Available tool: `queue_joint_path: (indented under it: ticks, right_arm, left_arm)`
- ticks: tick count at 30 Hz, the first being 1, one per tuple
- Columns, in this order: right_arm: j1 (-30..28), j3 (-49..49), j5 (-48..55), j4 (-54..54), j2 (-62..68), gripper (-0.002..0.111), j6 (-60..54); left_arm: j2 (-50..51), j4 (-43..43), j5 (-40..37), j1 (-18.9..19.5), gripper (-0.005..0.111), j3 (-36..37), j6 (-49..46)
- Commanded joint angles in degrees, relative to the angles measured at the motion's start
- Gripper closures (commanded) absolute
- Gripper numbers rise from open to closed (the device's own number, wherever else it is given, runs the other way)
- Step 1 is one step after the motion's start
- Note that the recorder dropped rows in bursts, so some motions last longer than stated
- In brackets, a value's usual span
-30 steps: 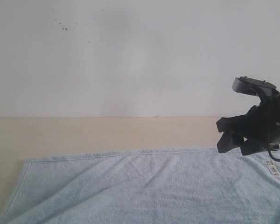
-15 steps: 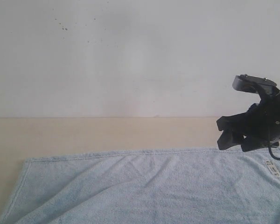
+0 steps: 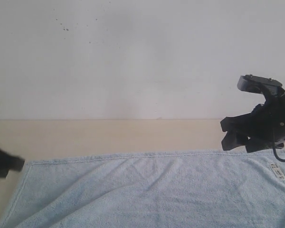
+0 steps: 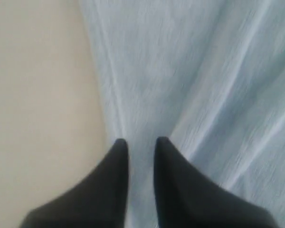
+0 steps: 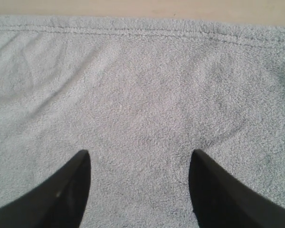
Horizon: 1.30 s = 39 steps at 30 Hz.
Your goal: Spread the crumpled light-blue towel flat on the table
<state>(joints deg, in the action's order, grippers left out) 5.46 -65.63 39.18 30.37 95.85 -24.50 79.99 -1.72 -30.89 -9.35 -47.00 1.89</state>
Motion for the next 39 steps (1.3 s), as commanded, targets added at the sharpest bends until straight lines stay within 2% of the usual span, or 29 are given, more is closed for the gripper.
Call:
queue_joint_path:
  ticks: [1, 3, 6, 8, 10, 14, 21, 24, 31, 39]
  right_arm:
    - [-0.1, -0.4, -3.3, -0.1, 0.5, 0.05, 0.1]
    - [-0.1, -0.3, -4.3, -0.1, 1.8, 0.05, -0.1]
    - [-0.2, -0.3, -4.3, -0.2, 4.0, 0.057, -2.4]
    - [-0.2, -0.3, -4.2, -1.3, 5.0, 0.078, -3.3]
    - [-0.2, -0.3, -4.5, -2.6, 5.2, 0.108, -3.3]
    - [-0.2, -0.3, -7.4, -2.6, 4.8, 0.107, -3.2]
    - [-0.2, -0.3, -4.5, -2.6, 4.8, 0.107, -3.0]
    - [-0.2, -0.3, -4.3, -2.6, 4.8, 0.107, -3.2]
    - [-0.2, -0.3, -4.2, -2.6, 4.8, 0.107, -3.1]
    - [-0.2, -0.3, -4.2, -2.5, 4.8, 0.107, -3.1]
  left_arm:
    - [3.2, 16.9, 22.2, -0.3, 0.103, -0.8, -8.5]
    - [7.5, 21.0, 26.8, -1.2, 0.103, -1.6, -13.1]
    - [16.1, 20.7, 26.4, -1.8, 0.103, -4.7, -19.1]
    - [20.4, 20.6, 26.6, -1.8, 0.103, -5.7, -19.3]
    - [22.1, 20.6, 30.1, -1.8, 0.103, -5.7, -19.1]
    - [22.9, 20.4, 33.0, -1.8, 0.103, -5.7, -21.2]
    - [30.9, 20.1, 32.3, -1.6, 0.103, -5.7, -34.3]
    - [32.4, 20.1, 33.1, -1.6, 0.103, -5.7, -35.0]
    - [37.4, 20.1, 41.4, -1.6, 0.103, -5.8, -38.2]
    - [38.7, 20.1, 38.0, 0.6, 0.103, -11.4, -38.4]
